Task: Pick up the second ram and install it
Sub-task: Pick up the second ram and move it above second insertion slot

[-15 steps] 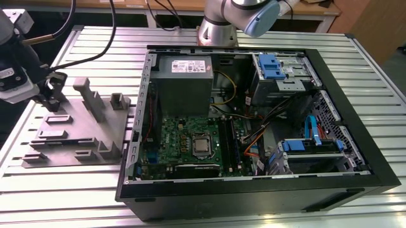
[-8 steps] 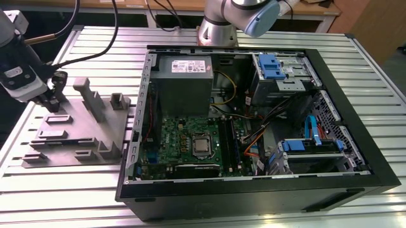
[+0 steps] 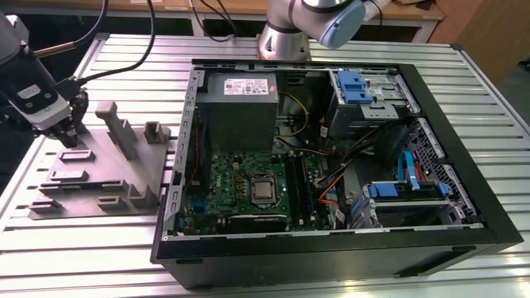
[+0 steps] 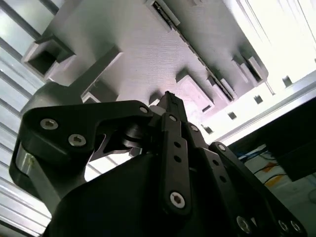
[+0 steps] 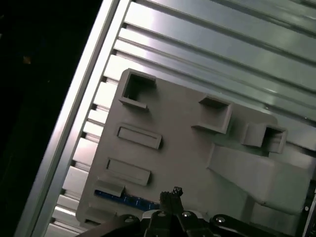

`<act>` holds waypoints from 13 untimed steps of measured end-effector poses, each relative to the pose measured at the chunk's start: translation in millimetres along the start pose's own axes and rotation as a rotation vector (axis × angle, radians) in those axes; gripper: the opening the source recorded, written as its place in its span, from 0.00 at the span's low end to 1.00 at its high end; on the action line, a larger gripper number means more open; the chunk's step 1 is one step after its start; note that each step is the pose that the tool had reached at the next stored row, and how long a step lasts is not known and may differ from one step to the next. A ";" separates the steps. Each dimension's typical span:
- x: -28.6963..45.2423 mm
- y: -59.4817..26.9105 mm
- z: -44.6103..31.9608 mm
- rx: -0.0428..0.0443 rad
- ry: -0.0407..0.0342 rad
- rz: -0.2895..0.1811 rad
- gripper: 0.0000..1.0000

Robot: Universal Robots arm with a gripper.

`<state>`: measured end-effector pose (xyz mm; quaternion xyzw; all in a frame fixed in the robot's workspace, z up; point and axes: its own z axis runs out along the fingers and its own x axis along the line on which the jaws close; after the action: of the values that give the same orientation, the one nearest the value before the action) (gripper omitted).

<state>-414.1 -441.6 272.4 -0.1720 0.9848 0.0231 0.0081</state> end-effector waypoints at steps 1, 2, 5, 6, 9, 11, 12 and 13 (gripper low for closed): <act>0.0 0.0 0.3 -0.0003 0.0008 -0.019 0.10; 0.0 0.0 0.6 -0.0005 0.0017 -0.038 0.10; 0.0 -0.1 1.8 -0.0016 0.0050 -0.110 0.10; 0.0 -0.1 2.1 -0.0019 0.0058 -0.128 0.10; 0.1 -0.1 3.1 -0.0028 0.0083 -0.183 0.10; 0.1 -0.2 3.8 -0.0035 0.0098 -0.219 0.10; 0.1 -0.2 4.1 -0.0038 0.0107 -0.237 0.10; 0.1 -0.2 4.4 -0.0041 0.0115 -0.255 0.10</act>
<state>-414.1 -441.5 267.9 -0.2959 0.9549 0.0229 0.0050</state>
